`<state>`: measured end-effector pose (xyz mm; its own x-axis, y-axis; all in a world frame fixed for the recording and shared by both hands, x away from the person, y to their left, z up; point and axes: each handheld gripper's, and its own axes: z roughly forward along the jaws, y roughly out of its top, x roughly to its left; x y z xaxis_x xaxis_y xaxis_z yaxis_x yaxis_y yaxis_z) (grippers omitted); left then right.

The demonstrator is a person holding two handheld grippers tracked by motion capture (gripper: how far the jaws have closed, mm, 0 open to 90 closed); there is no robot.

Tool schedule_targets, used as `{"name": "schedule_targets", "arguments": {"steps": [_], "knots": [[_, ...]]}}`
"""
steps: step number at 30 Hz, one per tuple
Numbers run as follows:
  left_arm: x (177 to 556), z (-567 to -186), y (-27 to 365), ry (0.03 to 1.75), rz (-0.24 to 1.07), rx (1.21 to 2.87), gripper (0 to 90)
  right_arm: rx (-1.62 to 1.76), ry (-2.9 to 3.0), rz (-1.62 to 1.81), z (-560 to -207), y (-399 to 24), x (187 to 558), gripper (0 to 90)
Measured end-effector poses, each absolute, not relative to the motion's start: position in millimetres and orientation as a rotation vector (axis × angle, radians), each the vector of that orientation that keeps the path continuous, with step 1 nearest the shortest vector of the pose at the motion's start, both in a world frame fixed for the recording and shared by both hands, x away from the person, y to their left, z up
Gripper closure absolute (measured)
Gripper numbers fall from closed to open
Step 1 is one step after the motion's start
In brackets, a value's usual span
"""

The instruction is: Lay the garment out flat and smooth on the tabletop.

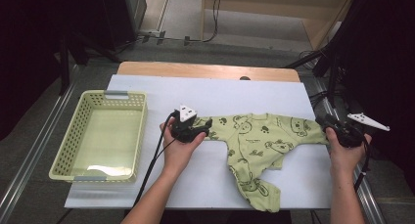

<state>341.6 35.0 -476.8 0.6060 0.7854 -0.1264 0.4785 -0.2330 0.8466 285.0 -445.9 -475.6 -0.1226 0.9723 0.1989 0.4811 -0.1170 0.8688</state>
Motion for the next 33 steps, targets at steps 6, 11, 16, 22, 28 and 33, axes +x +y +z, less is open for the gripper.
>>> {"name": "schedule_targets", "arguments": {"steps": [6,11,16,22,28,33], "knots": [[349.9,-492.5,18.2,0.993,0.369,1.976,34.5,1.542,1.748,1.17,-475.6,-423.7,294.7,47.1],[359.9,-501.1,16.3,1.023,0.357,2.007,34.1,1.499,1.876,1.17,-484.7,-398.5,308.6,44.3],[363.4,-507.3,16.5,1.02,0.348,2.036,36.9,1.482,1.966,1.14,-495.3,-380.5,320.3,43.8],[369.0,-509.3,16.7,1.026,0.382,2.04,36.9,1.513,2.019,1.074,-509.5,-375.4,341.1,43.4],[385.8,-507.6,15.2,1.072,0.384,2.037,37.4,1.555,2.026,1.044,-516.1,-377.5,361.8,42.9],[395.0,-510.9,12.1,1.094,0.397,2.057,37.1,1.563,2.042,0.964,-520.5,-376.5,371.1,39.7]]}}
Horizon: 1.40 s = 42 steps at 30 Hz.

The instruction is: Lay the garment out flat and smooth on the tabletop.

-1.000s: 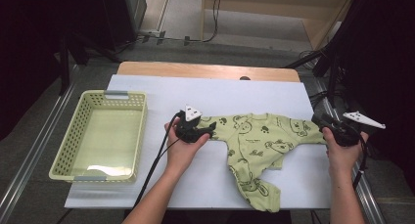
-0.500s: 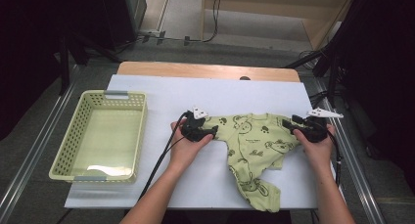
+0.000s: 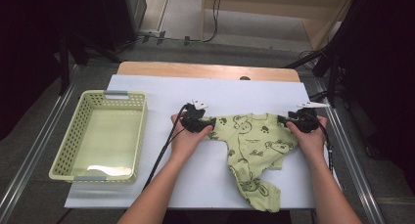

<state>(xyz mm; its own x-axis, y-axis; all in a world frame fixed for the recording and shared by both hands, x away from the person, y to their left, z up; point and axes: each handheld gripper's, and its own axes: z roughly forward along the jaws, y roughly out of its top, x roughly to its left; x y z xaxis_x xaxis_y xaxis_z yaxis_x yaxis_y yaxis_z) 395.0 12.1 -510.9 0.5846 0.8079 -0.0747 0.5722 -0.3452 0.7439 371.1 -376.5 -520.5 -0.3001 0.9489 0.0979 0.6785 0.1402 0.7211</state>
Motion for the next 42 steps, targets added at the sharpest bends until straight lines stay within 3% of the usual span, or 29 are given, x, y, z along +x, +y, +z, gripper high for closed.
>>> {"name": "schedule_targets", "arguments": {"steps": [6,10,13,14,16,31,32,33,34,35,37,42], "knots": [[393.2,-513.1,9.1,1.072,0.457,2.12,42.2,1.581,2.074,0.927,-523.9,-376.9,374.4,41.1],[390.0,-511.9,9.6,1.064,0.453,2.128,55.9,1.578,2.082,0.902,-522.6,-374.1,372.4,57.5],[386.0,-512.1,9.8,1.031,0.407,2.125,79.0,1.576,2.118,0.913,-520.8,-373.0,369.8,79.4],[384.6,-512.1,9.1,1.002,0.401,2.141,85.1,1.582,2.133,0.924,-520.2,-372.5,369.5,83.5],[384.5,-511.2,7.9,0.993,0.412,2.151,88.7,1.564,2.151,0.912,-518.6,-370.0,370.2,85.2],[434.5,-485.7,18.1,1.122,0.563,1.98,89.1,1.557,1.97,0.973,-494.7,-365.4,415.3,85.6],[437.7,-485.7,19.0,1.15,0.559,1.971,87.1,1.559,1.967,0.977,-492.5,-364.7,419.1,83.7],[440.3,-486.4,19.7,1.188,0.558,1.956,78.7,1.565,1.967,0.989,-491.1,-364.1,421.6,75.7],[441.4,-486.5,21.4,1.207,0.548,1.95,65.3,1.567,1.969,0.991,-490.0,-363.7,423.6,61.5],[441.4,-485.8,24.5,1.213,0.522,1.937,59.1,1.566,1.973,0.983,-488.9,-364.0,423.9,56.5],[437.9,-484.1,28.3,1.206,0.505,1.912,54.8,1.55,1.976,0.995,-485.4,-368.7,419.2,52.1],[430.6,-487.0,37.3,1.202,0.494,1.913,57.1,1.589,1.919,0.996,-482.4,-392.9,403.3,46.9]]}}
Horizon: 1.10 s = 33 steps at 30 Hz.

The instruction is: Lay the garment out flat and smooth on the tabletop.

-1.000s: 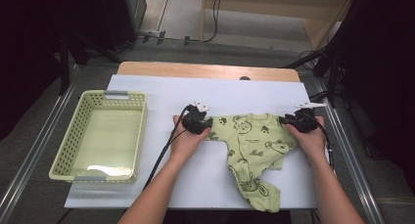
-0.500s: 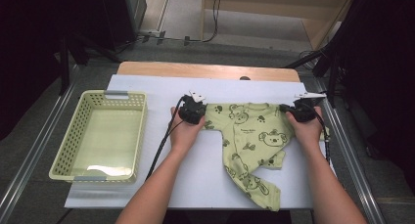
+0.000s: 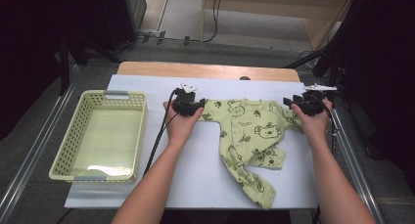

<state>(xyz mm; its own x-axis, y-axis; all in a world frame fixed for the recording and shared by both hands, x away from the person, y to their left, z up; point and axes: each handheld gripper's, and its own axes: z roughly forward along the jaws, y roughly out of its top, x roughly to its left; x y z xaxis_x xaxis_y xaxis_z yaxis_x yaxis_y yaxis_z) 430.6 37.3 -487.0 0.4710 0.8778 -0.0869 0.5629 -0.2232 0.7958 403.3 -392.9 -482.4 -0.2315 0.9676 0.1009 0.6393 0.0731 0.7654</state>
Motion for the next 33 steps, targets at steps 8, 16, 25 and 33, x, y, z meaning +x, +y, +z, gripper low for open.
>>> {"name": "schedule_targets", "arguments": {"steps": [8,16,25,33], "knots": [[424.6,-506.7,54.0,1.256,0.473,1.924,59.9,1.645,1.879,0.872,-499.0,-432.8,371.6,46.9],[421.2,-511.1,55.2,1.248,0.469,1.948,63.6,1.801,1.804,0.761,-524.9,-452.5,357.8,45.0],[419.7,-511.7,51.7,1.254,0.502,1.989,88.7,1.79,1.8,0.774,-524.8,-443.4,354.2,86.2],[422.0,-510.1,50.3,1.275,0.605,1.997,89.6,1.776,1.78,0.802,-514.3,-458.0,357.5,88.3]]}}
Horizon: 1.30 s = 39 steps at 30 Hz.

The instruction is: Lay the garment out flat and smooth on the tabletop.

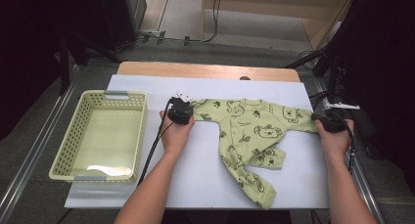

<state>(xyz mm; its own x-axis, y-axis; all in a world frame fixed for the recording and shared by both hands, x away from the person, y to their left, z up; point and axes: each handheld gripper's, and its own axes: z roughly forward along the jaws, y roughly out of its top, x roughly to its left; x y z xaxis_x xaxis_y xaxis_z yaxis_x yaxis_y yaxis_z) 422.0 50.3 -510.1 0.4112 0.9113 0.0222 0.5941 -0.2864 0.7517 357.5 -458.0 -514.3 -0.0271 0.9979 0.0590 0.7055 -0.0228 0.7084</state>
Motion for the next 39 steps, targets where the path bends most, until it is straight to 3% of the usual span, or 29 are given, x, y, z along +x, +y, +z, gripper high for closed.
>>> {"name": "schedule_targets", "arguments": {"steps": [6,8,11,23,25,28,39], "knots": [[422.9,-507.2,49.9,1.3,0.602,1.929,87.8,1.753,1.786,0.837,-513.6,-465.6,359.4,84.6],[419.9,-502.6,49.4,1.27,0.603,1.923,76.7,1.766,1.776,0.871,-513.4,-465.6,359.0,65.7],[413.8,-494.0,47.1,1.2,0.577,1.918,60.5,1.742,1.799,0.93,-509.8,-462.6,356.3,48.1],[378.6,-469.7,41.8,1.004,0.375,1.896,13.0,1.596,1.891,1.029,-487.9,-421.9,323.8,10.6],[370.1,-467.0,38.7,0.978,0.365,1.897,4.6,1.571,1.899,1.032,-486.1,-415.2,315.5,0.0],[359.0,-463.7,35.7,0.934,0.343,1.898,0.0,1.57,1.898,1.067,-484.2,-408.0,302.9,0.0],[311.0,-473.2,17.8,0.827,0.258,1.97,0.0,1.465,2.009,1.078,-492.6,-368.5,262.3,0.8]]}}
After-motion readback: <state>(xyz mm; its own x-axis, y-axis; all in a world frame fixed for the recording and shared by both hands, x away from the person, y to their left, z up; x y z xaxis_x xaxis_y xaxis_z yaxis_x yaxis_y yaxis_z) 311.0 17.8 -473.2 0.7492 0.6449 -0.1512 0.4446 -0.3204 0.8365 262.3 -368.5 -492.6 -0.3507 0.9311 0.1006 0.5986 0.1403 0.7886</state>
